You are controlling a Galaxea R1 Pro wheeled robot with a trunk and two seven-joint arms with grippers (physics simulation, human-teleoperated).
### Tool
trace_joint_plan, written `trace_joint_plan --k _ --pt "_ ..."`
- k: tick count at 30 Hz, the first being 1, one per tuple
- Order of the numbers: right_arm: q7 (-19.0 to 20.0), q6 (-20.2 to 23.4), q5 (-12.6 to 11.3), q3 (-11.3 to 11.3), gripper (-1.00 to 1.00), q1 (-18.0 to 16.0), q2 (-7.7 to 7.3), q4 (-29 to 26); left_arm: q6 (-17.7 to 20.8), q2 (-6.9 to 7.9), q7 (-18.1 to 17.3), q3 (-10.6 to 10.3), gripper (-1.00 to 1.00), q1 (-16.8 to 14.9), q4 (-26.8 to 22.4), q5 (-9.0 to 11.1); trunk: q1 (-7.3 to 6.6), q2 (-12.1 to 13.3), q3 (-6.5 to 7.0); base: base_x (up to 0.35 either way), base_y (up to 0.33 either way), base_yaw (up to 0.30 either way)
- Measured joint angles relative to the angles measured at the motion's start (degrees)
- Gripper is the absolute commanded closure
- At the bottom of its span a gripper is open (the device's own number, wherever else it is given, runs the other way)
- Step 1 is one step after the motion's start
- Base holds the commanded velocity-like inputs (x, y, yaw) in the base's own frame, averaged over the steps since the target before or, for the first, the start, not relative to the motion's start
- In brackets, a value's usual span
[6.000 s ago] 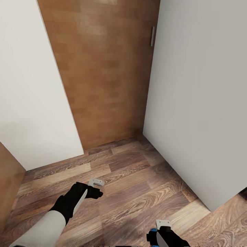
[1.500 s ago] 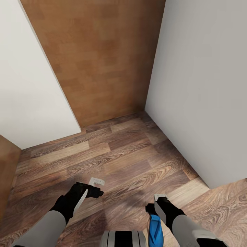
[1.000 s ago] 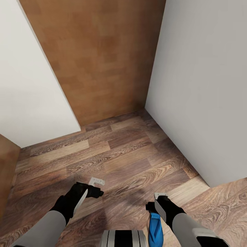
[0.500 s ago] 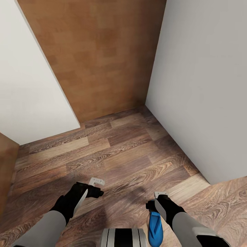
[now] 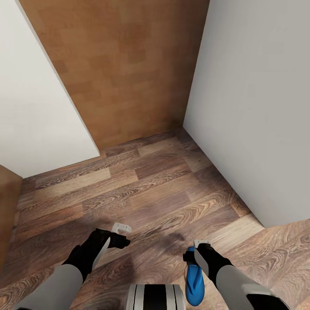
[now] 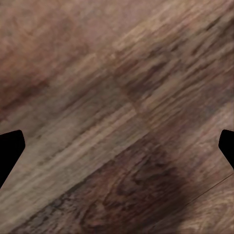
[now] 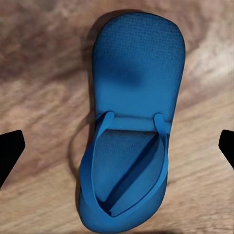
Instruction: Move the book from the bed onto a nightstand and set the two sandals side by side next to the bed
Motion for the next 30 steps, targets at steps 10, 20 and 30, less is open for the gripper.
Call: trace_joint_plan --k 10,20,30 --pt "0.00 0.02 0.00 -0.05 -1.00 -0.50 0.00 0.23 0.00 0.03 0.00 0.00 -1.00 0.00 0.00 0.01 0.00 0.00 0.00 0.000 0.000 0.000" --pt "0.00 0.01 0.00 -0.08 -1.00 -0.71 0.00 0.21 0.00 0.08 0.00 0.00 -1.00 0.07 -0.21 -0.01 0.00 0.00 0.00 0.000 0.000 0.000" --pt "0.00 0.01 0.00 -0.08 -1.00 -0.77 0.00 0.28 0.13 0.23 -0.15 0.05 -1.00 0.08 -0.77 0.02 0.00 0.00 0.00 0.000 0.000 0.000"
